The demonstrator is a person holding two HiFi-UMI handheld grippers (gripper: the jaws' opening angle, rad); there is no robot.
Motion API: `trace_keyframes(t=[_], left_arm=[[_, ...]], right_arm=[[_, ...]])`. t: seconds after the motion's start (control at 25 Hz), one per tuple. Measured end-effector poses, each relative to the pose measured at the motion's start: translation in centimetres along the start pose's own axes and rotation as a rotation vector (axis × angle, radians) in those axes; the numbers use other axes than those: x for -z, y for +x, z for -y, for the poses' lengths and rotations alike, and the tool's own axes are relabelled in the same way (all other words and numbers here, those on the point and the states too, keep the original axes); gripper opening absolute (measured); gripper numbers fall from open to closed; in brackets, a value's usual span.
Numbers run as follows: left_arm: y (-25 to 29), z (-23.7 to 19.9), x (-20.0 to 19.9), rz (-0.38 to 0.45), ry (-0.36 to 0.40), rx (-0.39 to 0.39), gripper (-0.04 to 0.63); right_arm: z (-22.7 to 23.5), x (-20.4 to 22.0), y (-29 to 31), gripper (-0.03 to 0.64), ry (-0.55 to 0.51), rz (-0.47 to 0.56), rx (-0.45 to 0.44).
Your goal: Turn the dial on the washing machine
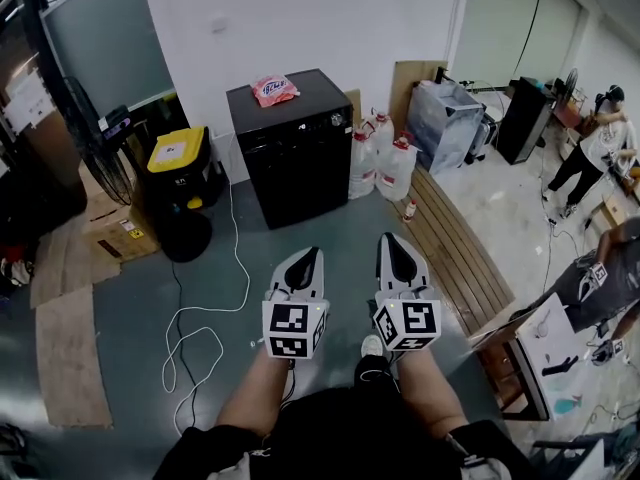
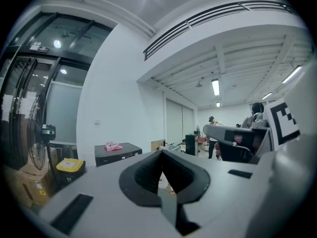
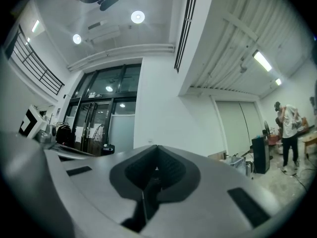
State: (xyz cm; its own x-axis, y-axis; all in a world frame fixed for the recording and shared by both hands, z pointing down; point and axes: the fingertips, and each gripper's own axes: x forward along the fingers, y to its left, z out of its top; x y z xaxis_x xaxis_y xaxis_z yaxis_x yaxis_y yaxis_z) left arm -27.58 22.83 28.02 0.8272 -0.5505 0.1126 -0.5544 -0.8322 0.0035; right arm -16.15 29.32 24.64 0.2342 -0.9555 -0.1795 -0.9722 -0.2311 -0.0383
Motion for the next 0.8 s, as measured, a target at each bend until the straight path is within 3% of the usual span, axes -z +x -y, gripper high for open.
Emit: trace_keyframes(t=[0.8], left_arm=[[25.6, 1.7, -2.5, -0.05, 0.021, -0.107, 0.012]], right_arm=[[18.7, 4.1, 19.1, 0.0, 0.063, -0.039, -0.102]])
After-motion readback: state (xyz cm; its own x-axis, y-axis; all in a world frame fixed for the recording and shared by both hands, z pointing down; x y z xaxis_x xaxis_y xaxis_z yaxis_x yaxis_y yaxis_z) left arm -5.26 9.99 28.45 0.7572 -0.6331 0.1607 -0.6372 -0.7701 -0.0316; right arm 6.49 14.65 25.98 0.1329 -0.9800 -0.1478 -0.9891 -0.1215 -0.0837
